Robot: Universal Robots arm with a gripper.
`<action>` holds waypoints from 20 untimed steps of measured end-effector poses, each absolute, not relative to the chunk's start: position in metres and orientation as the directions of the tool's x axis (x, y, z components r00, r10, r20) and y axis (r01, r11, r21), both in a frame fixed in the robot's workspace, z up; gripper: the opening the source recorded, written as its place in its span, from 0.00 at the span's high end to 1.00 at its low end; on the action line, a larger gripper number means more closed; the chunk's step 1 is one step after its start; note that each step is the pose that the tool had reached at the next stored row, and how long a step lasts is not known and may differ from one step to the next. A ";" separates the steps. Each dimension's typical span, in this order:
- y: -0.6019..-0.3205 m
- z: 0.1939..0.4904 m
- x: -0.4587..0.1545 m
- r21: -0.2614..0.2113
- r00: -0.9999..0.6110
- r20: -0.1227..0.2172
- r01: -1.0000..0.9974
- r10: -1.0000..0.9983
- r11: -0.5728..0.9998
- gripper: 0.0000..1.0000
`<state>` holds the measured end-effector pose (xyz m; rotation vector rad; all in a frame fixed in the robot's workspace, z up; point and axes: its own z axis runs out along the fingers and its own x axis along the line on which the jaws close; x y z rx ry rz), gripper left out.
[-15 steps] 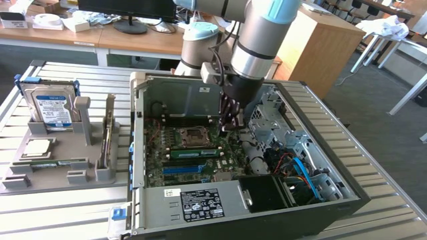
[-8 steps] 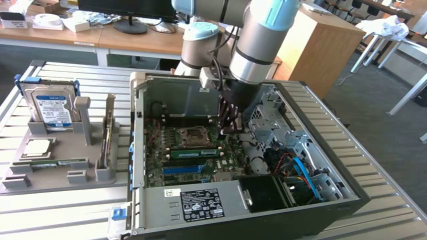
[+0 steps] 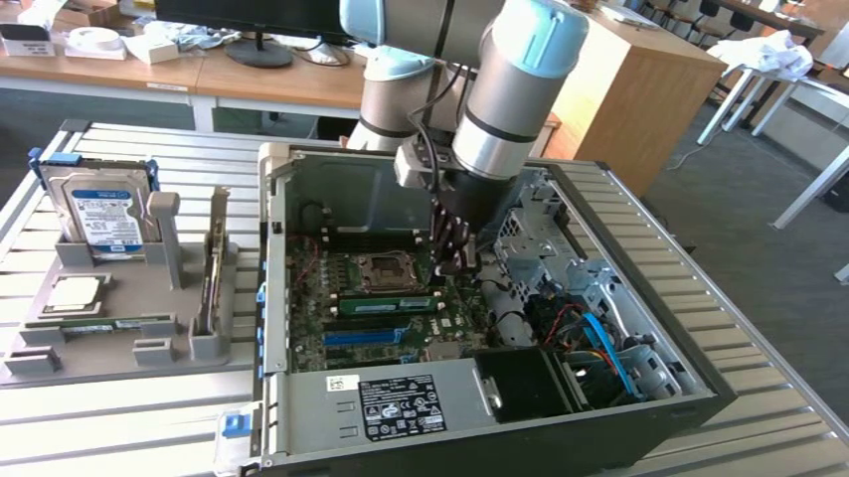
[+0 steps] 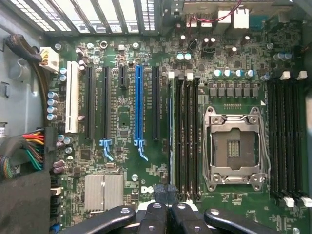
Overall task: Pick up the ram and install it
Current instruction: 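Insert the ram into the slot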
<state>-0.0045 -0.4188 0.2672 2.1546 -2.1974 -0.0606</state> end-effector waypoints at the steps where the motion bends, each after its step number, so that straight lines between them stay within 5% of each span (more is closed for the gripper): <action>1: -0.419 0.267 -0.005 0.073 -0.019 0.018 -0.997 -1.000 0.020 0.90; 20: -0.419 0.267 -0.001 0.055 -0.015 0.017 -0.998 -1.000 0.016 0.90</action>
